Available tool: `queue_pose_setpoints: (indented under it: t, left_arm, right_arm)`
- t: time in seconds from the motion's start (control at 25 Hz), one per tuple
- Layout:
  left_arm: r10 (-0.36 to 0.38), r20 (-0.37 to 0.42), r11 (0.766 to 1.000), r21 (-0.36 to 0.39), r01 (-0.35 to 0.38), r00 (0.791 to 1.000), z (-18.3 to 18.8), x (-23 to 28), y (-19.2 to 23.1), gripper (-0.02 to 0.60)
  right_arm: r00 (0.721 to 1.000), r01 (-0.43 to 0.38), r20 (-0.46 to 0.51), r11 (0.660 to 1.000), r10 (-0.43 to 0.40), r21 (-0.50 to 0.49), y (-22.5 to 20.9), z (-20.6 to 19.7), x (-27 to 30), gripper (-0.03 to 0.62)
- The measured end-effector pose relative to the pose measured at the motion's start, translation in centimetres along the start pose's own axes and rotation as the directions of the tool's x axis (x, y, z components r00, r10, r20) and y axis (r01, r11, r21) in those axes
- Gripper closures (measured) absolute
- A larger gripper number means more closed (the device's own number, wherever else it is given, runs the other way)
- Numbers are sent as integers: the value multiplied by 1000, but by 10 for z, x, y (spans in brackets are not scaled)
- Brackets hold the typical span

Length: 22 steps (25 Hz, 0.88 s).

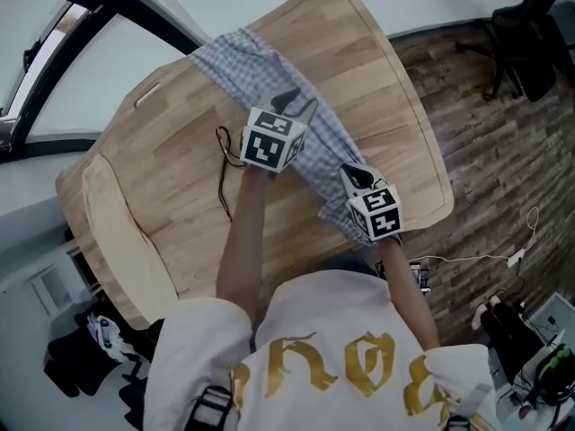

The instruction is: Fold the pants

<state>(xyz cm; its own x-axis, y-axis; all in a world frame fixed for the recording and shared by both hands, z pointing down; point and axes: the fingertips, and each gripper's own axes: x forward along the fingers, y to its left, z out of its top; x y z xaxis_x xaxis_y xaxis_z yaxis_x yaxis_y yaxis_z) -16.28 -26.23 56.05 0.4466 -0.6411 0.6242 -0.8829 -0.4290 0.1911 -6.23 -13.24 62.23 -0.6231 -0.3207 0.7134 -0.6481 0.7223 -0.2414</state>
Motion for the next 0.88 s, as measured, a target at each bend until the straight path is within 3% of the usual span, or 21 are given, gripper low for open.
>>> queue_pose_setpoints:
  t: [0.24, 0.32, 0.4, 0.68, 0.88]
  left_arm:
    - [-69, -43, 997, 29, 70, 997, -43, -20, -58, 411]
    - [-72, -57, 996, 48, 75, 996, -49, -26, -66, 411]
    - [-82, -69, 994, 72, 87, 994, -52, -31, -78, 413]
    - [-96, -140, 988, 108, 111, 986, -87, -44, -110, 417]
    - [-99, -155, 989, 93, 114, 983, -101, -47, -121, 426]
  right_arm:
    - [998, 69, 13, 997, -68, -35, 23, -24, -30, 564]
    - [998, 62, 9, 997, -61, -49, 36, -34, -35, 559]
    - [1000, 20, 3, 998, -20, -60, 52, -44, -38, 509]
    - [992, -60, -115, 985, 41, -161, 102, -88, -28, 440]
    - [977, -28, -213, 976, -19, -214, 106, -122, -16, 398]
